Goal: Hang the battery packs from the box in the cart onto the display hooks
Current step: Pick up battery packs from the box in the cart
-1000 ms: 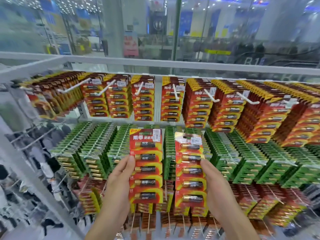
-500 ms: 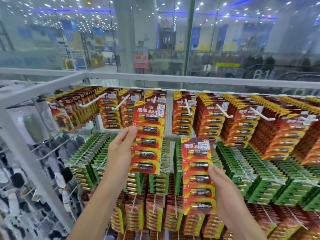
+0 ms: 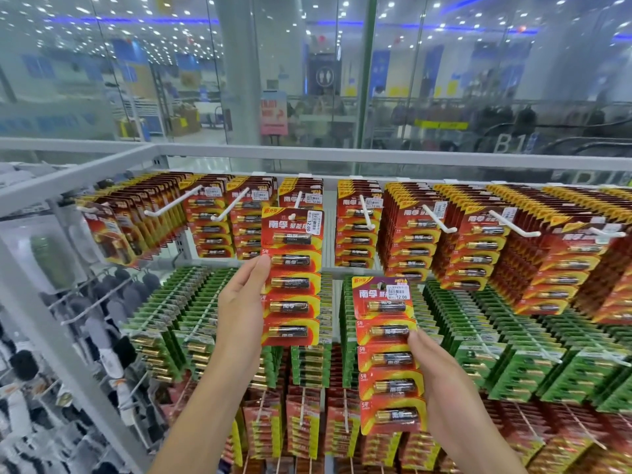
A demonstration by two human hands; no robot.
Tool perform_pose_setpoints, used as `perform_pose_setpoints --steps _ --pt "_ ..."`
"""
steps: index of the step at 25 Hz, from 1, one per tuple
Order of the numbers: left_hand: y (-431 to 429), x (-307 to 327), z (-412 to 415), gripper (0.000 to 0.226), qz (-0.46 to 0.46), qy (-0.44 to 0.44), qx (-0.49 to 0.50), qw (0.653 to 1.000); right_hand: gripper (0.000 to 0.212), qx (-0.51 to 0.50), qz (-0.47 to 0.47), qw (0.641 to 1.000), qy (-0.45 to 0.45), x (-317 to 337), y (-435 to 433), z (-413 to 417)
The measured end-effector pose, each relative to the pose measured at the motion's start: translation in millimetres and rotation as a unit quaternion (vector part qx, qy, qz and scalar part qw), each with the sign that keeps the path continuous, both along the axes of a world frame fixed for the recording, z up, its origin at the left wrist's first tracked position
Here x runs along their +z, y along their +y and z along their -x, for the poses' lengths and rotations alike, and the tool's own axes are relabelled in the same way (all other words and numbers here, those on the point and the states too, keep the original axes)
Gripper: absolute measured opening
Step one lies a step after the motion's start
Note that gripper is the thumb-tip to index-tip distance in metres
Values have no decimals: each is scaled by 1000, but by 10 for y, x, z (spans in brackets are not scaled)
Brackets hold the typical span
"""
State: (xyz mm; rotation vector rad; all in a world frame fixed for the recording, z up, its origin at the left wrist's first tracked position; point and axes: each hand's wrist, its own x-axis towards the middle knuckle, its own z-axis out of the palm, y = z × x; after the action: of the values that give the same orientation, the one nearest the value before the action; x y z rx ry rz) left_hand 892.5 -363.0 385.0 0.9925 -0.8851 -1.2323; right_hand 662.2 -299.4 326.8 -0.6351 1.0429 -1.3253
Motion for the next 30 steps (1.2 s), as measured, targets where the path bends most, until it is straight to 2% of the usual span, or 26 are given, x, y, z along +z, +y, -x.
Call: perform_pose_setpoints --steps 8,18,22,25,28,30 --pt "-253 -22 76 28 -13 -20 1 1000 59 -2 -4 1000 6 39 -14 87" --pt "-1319 -91 176 26 0 -80 39 996 52 -3 86 994 67 476 -279 -67" --pt "-1378 -156 163 29 10 -74 31 997 43 -23 79 995 59 505 -385 -109" --pt "-1368 -181 157 27 24 -75 27 997 49 -41 58 996 62 464 -434 -158" --pt "-1370 -192 157 26 29 -83 20 996 26 -39 62 995 75 545 -549 -221" --pt "-1384 -191 151 25 26 -85 21 996 31 -57 47 991 110 575 -780 -243"
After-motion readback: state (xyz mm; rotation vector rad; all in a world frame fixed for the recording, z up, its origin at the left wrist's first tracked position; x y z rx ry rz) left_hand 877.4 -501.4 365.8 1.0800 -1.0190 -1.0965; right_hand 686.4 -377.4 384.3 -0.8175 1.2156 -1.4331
